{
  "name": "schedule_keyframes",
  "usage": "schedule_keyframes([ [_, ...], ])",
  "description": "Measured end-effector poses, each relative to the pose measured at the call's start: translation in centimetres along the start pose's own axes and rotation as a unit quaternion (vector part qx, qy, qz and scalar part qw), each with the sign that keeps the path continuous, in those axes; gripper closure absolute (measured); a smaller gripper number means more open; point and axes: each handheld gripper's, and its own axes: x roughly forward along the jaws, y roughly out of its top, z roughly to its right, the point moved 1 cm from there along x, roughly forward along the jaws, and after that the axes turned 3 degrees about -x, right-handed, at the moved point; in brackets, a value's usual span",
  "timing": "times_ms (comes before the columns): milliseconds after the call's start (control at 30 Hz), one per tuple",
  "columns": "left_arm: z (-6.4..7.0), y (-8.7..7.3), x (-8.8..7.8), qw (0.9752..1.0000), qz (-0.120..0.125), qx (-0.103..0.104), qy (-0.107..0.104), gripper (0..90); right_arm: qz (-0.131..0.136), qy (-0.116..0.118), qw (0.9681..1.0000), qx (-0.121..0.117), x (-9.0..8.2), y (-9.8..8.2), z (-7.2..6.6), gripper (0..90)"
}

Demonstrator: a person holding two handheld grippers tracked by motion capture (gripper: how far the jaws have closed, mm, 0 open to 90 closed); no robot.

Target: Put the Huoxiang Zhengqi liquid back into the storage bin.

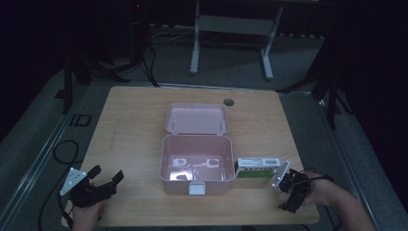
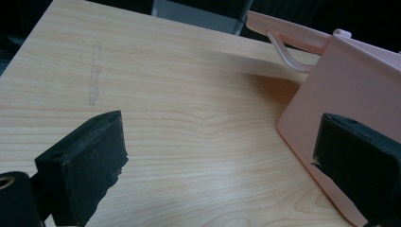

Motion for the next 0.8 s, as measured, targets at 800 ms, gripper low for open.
schedule_keyframes([
  [800,-0.3,0.2,0.1,1.0,0.002,0.0,0.0,3.6,-0.008,-0.002,0.9937,-0.112,-4.6,8.1,-2.5,14.1],
])
